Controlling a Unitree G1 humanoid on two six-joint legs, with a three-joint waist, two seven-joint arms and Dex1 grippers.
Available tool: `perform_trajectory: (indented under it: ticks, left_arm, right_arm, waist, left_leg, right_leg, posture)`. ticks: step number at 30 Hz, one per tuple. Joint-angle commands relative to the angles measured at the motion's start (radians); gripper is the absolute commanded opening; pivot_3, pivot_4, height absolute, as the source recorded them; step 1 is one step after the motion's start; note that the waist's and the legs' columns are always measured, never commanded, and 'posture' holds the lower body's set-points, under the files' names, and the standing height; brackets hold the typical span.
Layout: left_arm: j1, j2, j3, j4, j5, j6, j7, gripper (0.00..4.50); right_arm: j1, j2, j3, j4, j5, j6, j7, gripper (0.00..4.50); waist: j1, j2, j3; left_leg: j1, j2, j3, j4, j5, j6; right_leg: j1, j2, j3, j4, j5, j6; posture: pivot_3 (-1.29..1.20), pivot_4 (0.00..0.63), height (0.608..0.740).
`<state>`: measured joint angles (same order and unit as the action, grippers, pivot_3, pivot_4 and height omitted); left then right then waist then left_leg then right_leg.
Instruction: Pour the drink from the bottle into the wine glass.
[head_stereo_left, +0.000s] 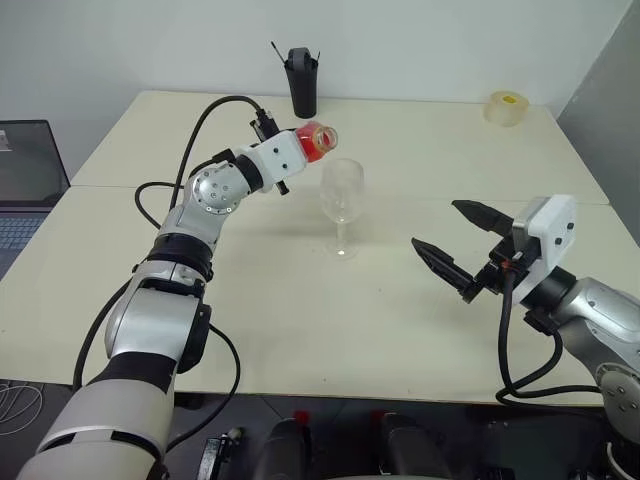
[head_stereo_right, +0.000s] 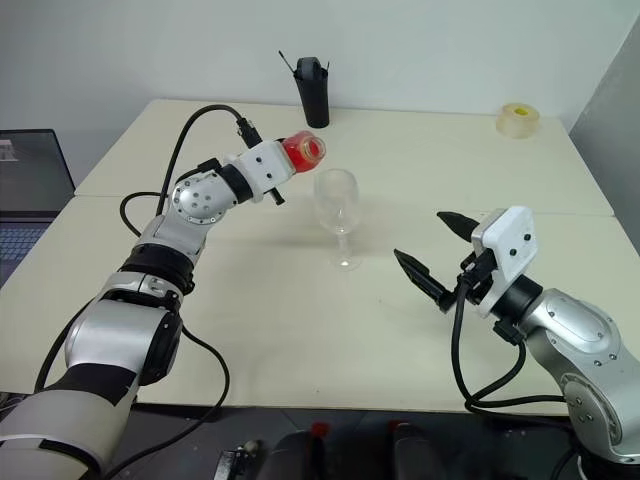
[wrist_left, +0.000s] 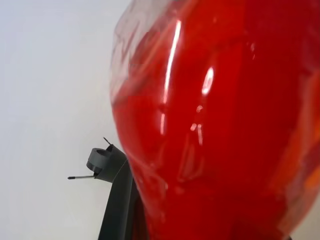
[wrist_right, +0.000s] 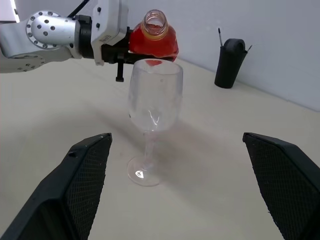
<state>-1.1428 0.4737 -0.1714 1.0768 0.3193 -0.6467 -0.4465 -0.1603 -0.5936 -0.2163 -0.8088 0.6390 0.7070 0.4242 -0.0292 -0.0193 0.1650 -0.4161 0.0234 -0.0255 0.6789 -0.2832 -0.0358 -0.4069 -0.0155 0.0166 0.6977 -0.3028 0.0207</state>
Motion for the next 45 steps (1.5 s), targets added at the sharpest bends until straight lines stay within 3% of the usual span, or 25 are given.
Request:
perform_trajectory:
  ticks: [1,45]
  left_arm:
    - [-0.047,0.016,-0.001,-0.008,0.004,-0.035,0.025,0.79]
    - [-0.096,0.076,-0.117,-0.018,0.203,-0.054,0.193,0.79]
  right_arm:
    - [0.026,0.0,-0.011,-0.048,-0.019,-0.066,0.006,4.5]
    - [-0.061,-0.031,0.062,-0.049,-0.009,-0.038,-0.018,4.5]
  waist:
    - [0.0,0.0,0.0]
    - [0.0,0.0,0.0]
  left_leg:
    - [0.0,0.0,0.0,0.0,0.0,0.0]
    - [0.0,0.0,0.0,0.001,0.001,-0.001]
  right_leg:
    - [0.0,0.0,0.0,0.0,0.0,0.0]
    - [0.0,-0.001,0.0,0.001,0.0,0.0]
  posture:
    - [0.0,0.15,0.74]
    - [0.0,0.15,0.74]
